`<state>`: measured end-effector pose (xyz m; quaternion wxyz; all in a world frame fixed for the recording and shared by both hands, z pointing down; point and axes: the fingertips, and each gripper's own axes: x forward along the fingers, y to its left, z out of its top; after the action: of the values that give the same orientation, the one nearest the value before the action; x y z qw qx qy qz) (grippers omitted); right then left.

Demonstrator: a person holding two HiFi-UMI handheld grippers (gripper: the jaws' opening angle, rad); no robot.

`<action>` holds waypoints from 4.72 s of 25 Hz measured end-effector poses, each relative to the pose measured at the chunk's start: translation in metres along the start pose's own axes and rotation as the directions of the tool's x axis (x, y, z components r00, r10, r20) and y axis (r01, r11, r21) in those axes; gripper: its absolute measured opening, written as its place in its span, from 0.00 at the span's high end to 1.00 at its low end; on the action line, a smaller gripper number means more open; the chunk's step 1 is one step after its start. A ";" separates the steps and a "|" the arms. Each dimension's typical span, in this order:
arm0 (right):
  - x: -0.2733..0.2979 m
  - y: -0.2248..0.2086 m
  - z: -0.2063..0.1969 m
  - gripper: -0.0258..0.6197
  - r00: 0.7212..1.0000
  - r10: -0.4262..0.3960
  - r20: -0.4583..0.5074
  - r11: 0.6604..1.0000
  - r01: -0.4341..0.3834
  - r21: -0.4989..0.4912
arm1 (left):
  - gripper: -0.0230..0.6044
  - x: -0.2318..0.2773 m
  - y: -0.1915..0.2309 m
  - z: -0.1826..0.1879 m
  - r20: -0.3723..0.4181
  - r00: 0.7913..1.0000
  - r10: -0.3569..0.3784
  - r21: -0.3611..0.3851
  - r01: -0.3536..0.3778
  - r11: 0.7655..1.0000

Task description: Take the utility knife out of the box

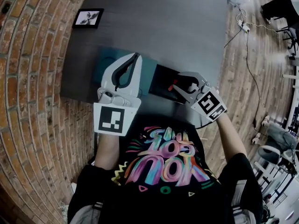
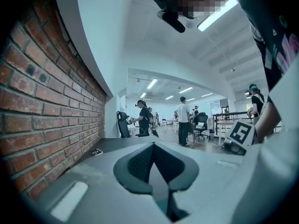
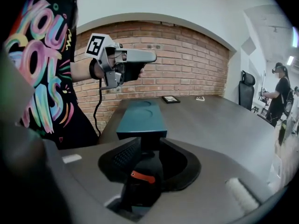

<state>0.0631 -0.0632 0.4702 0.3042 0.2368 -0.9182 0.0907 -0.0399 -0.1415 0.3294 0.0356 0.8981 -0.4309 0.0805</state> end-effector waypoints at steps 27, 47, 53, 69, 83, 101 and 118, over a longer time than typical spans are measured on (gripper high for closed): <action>0.047 0.038 -0.093 0.70 0.805 0.187 -0.564 0.723 -0.501 -0.475 | 0.96 -0.011 0.006 -0.012 -0.006 1.000 0.026 -0.023 -0.026 0.999; 0.051 0.036 -0.121 0.77 0.639 0.139 -0.757 0.530 -0.694 -0.488 | 0.96 -0.016 -0.009 -0.017 0.005 1.000 0.014 -0.063 -0.014 0.998; 0.051 0.037 -0.121 0.78 0.632 0.154 -0.759 0.537 -0.699 -0.473 | 0.96 -0.019 -0.007 -0.019 0.003 1.000 0.020 -0.071 -0.020 0.997; 0.046 0.042 -0.116 0.88 0.648 0.182 -0.740 0.539 -0.695 -0.476 | 0.96 -0.020 -0.004 -0.016 0.010 1.000 0.015 -0.062 -0.014 0.998; 0.036 0.027 -0.050 0.88 0.824 0.116 -0.555 0.658 -0.482 -0.578 | 0.96 -0.011 -0.002 -0.007 0.027 0.999 -0.027 -0.047 0.028 0.999; -0.020 -0.020 0.066 0.88 0.984 -0.139 -0.115 0.875 0.067 -0.479 | 0.96 0.013 -0.003 0.003 0.020 0.995 -0.101 -0.019 0.101 0.995; -0.088 -0.049 0.121 0.88 0.818 -0.420 0.394 0.893 0.450 0.016 | 0.96 0.019 0.005 0.002 0.011 0.993 -0.117 -0.013 0.117 0.993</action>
<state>0.0862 -0.1099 0.3217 0.1384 0.4413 -0.8842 -0.0653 -0.0315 -0.1598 0.3307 0.0441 0.9219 -0.3783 0.0710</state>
